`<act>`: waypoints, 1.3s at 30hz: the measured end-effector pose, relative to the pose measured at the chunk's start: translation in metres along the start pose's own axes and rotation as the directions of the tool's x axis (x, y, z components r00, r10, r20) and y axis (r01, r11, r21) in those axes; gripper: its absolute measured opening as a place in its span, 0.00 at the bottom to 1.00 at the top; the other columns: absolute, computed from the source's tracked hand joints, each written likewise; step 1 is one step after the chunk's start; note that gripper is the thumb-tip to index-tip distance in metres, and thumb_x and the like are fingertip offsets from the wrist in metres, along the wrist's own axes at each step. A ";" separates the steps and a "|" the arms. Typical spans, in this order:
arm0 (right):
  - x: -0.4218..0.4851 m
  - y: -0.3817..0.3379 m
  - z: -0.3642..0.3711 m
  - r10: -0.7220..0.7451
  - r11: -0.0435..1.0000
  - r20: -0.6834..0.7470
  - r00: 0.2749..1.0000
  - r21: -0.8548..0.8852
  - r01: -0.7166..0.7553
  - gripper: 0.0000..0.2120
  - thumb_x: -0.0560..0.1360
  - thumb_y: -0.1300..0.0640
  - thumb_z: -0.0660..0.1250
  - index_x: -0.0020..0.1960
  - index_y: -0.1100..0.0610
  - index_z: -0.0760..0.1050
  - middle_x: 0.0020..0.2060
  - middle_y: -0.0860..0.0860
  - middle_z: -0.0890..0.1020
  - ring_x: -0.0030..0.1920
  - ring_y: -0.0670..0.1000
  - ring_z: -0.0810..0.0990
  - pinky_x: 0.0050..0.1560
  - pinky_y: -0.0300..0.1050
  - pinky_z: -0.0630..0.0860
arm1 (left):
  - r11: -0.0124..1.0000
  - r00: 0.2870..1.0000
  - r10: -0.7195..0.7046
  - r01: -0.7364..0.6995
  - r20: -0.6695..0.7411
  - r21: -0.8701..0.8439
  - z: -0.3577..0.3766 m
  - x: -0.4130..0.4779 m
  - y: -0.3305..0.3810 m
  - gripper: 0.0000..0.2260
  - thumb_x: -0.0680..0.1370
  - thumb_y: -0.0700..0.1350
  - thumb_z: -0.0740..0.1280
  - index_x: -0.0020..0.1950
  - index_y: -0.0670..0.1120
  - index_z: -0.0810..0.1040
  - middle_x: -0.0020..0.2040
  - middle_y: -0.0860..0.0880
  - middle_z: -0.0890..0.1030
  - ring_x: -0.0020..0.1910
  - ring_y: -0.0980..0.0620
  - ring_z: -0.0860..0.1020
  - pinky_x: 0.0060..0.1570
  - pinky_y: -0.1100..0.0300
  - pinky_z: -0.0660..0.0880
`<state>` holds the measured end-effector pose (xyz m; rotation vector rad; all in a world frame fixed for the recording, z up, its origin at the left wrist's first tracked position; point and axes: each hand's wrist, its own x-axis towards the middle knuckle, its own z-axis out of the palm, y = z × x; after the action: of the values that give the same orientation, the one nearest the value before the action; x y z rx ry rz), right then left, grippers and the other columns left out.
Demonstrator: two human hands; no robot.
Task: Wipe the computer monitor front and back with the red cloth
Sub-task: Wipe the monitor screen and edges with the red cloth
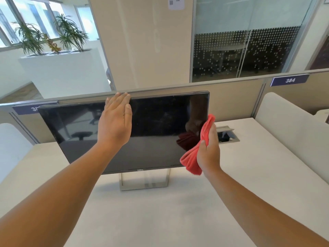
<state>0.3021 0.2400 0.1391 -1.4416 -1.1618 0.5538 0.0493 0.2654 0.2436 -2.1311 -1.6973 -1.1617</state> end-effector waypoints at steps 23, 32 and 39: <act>-0.011 -0.114 0.146 -0.714 0.462 0.360 0.600 -0.401 0.791 0.33 0.83 0.60 0.62 0.81 0.50 0.49 0.81 0.48 0.45 0.80 0.58 0.39 0.79 0.60 0.41 | 0.972 0.997 -0.074 0.074 0.006 -0.223 -0.029 -0.019 -0.024 0.27 0.81 0.57 0.47 0.78 0.47 0.62 0.77 0.51 0.65 0.78 0.55 0.55 0.78 0.50 0.54; -0.041 -0.147 0.202 -0.720 0.345 0.537 0.440 -0.273 0.898 0.31 0.81 0.57 0.64 0.80 0.50 0.55 0.81 0.47 0.47 0.80 0.55 0.37 0.79 0.54 0.36 | 0.999 0.980 -0.048 0.043 -0.191 -0.030 -0.031 -0.078 -0.084 0.23 0.82 0.40 0.56 0.78 0.42 0.61 0.78 0.46 0.64 0.78 0.51 0.59 0.74 0.45 0.64; -0.042 -0.178 0.206 -0.578 0.623 0.631 0.518 -0.069 0.779 0.23 0.85 0.51 0.51 0.80 0.47 0.54 0.80 0.42 0.50 0.78 0.42 0.37 0.79 0.51 0.38 | 0.985 0.991 -0.073 0.054 -0.110 -0.167 -0.034 -0.057 -0.107 0.25 0.86 0.49 0.50 0.81 0.48 0.47 0.81 0.51 0.51 0.79 0.57 0.48 0.76 0.49 0.60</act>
<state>0.0494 0.2746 0.2429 -0.9378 -2.2796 0.1727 -0.0635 0.2386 0.1956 -2.0666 -1.6835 -1.4599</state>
